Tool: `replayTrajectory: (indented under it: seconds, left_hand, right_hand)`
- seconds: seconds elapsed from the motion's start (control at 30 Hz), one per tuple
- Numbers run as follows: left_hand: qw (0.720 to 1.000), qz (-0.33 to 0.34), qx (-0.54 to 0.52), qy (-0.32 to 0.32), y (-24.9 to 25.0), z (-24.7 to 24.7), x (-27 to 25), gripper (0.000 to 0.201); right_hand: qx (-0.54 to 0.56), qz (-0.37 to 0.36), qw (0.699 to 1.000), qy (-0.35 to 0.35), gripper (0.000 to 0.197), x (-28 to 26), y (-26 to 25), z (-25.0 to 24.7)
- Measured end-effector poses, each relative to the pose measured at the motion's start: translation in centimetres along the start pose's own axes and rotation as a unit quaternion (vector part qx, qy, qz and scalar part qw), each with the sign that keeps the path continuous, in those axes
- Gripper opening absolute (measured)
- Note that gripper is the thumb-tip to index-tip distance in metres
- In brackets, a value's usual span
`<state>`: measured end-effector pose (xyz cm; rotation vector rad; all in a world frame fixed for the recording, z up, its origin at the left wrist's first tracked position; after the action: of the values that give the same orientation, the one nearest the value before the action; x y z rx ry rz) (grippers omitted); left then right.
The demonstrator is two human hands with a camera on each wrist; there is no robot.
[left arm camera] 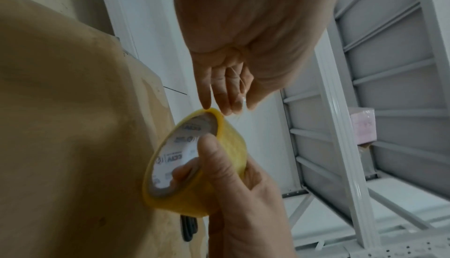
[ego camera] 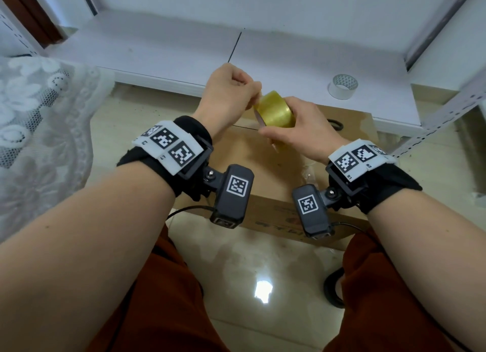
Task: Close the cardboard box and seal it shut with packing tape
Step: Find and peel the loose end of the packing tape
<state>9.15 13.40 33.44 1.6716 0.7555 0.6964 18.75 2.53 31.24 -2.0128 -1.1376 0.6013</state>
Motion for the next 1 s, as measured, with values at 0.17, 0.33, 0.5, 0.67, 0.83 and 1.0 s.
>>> replayTrajectory:
  seconds: [0.17, 0.33, 0.5, 0.67, 0.83, 1.0]
  left_hand:
    - [0.999, 0.015, 0.025, -0.016, 0.1, -0.3, -0.5, 0.024]
    - [0.999, -0.003, 0.027, -0.033, -0.1, -0.4, -0.4, 0.041]
    - [0.987, -0.045, 0.131, -0.085, -1.1, -0.4, 0.4, 0.027]
    - [0.979, -0.019, 0.194, -0.051, -0.8, -1.3, 1.2, 0.012]
    - [0.989, -0.022, 0.147, -0.008, -0.4, -2.4, 1.5, 0.006]
    - [0.995, -0.041, 0.085, -0.043, -1.1, -2.3, 1.6, 0.009]
  right_hand:
    - [-0.035, 0.009, 0.999, 0.013, 0.043, 0.1, 0.2, -0.1]
    - [-0.054, 0.014, 0.998, 0.018, 0.04, 0.3, 0.3, -0.2]
    - [-0.096, 0.007, 0.995, 0.014, 0.045, 0.7, -0.3, 0.3]
    - [-0.156, -0.02, 0.987, 0.026, 0.046, 1.5, -1.6, 0.7]
    - [-0.189, -0.04, 0.98, 0.039, 0.047, 2.7, -2.6, 0.3]
    - [-0.199, -0.047, 0.978, 0.038, 0.05, 3.4, -2.9, 0.3]
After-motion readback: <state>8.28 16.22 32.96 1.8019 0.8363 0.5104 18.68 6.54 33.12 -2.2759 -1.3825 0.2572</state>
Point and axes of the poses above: each hand's wrist, its own x-axis towards the middle knuckle, its own z-axis out of the palm, y = z × x, the point moved 7 cm from there along x, towards the middle knuckle, and after that the axes turned 5 degrees about z, right-handed, at the moved point
